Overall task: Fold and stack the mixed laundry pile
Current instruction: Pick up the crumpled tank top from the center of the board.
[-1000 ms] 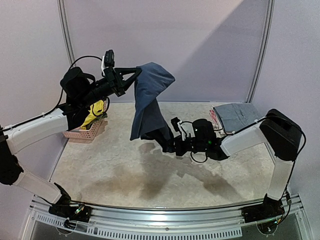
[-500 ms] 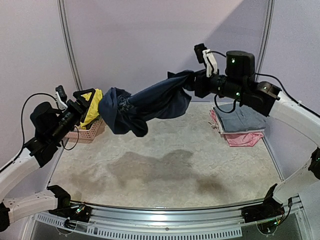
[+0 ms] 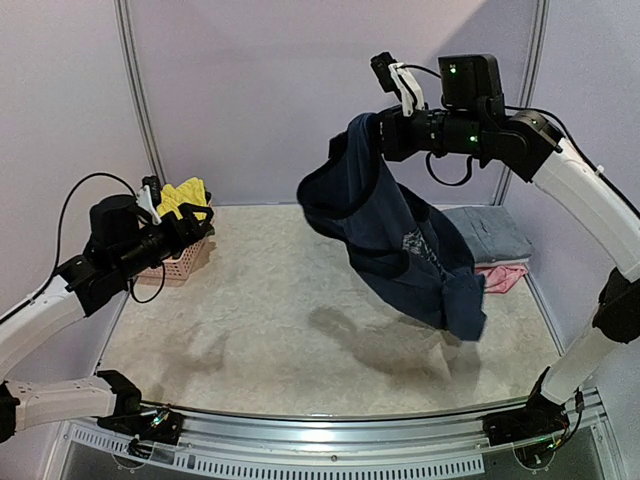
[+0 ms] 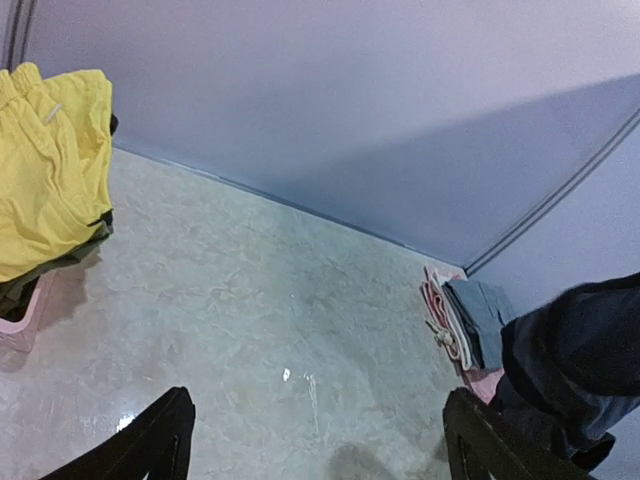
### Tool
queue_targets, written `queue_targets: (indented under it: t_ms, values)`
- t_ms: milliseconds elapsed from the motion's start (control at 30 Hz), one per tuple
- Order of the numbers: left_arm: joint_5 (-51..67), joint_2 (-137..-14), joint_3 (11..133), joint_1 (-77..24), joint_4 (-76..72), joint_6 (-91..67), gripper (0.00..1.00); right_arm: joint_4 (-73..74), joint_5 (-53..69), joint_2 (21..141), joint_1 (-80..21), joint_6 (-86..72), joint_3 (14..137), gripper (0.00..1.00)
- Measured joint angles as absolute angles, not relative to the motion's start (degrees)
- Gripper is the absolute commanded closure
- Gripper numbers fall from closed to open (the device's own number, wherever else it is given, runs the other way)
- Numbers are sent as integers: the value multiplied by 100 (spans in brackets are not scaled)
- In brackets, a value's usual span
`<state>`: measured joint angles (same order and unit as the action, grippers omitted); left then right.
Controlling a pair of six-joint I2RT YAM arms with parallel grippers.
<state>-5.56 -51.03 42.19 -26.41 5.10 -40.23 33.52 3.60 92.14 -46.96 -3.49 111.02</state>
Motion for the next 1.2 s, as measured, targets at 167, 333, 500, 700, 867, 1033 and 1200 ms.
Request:
queue_targets:
  t_ms: [167,333,500,700,867,1033,1200]
  values:
    - [-276,-5315,4219,-3129,480,-3509,15,3601,248,9347,-4744,-322,11727,100]
    - [-56,-5487,4219,-3859,311,-2993,8,3763,-222,9550,-4928,-257,12503,100]
    - [174,-5596,4143,-4390,-130,-2630,0,3774,-655,9688,-5030,-242,12971,100]
    - [694,-6045,3911,-4576,-1142,-2497,0,3793,-794,9688,-5153,-202,12986,100]
    - [1087,-6764,3913,-4587,-1798,-2486,1,3839,-698,9688,-5242,-158,12984,100]
    - [1361,-7627,3994,-4591,-2235,-2639,11,3850,-681,9686,-5251,-110,12921,100]
    - [1732,-8388,4073,-4600,-2698,-2958,98,3861,-694,9688,-5251,-97,12827,100]
